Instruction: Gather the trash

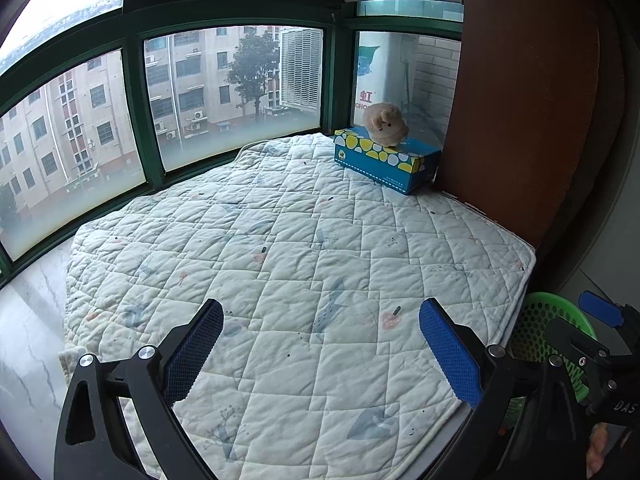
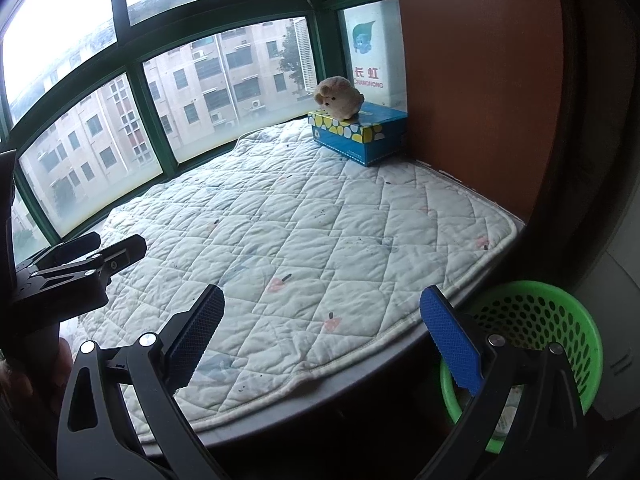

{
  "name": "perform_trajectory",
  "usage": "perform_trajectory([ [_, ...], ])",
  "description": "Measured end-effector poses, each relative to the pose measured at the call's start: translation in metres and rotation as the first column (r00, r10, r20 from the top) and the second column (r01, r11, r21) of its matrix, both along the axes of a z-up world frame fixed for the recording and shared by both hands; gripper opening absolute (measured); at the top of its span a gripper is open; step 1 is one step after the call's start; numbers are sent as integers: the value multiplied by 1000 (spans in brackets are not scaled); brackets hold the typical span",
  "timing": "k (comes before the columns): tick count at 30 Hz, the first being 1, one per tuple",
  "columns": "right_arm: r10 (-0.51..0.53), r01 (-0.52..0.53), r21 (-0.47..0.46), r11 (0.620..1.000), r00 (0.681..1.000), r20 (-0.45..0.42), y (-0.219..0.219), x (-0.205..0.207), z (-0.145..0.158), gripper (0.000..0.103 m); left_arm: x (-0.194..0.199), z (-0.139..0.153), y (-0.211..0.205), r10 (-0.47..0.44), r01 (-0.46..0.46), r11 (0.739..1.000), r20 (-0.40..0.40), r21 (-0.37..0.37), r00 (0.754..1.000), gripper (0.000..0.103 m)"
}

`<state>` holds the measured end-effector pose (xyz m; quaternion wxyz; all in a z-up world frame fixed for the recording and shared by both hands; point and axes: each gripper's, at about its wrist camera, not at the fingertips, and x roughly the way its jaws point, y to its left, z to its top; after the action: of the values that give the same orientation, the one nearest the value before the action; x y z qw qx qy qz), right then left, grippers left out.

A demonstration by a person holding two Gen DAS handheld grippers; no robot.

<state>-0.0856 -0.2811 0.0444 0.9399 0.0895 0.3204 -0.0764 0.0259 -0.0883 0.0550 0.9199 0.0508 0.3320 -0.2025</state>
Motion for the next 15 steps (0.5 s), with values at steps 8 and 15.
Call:
perform_trajectory([
  [8,15,-16,-11,1000,1000,-12,4,4,-2,97,4,-1,1,7,-7,1000,3,4,1000,95],
  [15,33,-33,-23,999,999,-11,6,5,-1,97,5,-2,2,10,-10,1000,4,8,1000,95],
])
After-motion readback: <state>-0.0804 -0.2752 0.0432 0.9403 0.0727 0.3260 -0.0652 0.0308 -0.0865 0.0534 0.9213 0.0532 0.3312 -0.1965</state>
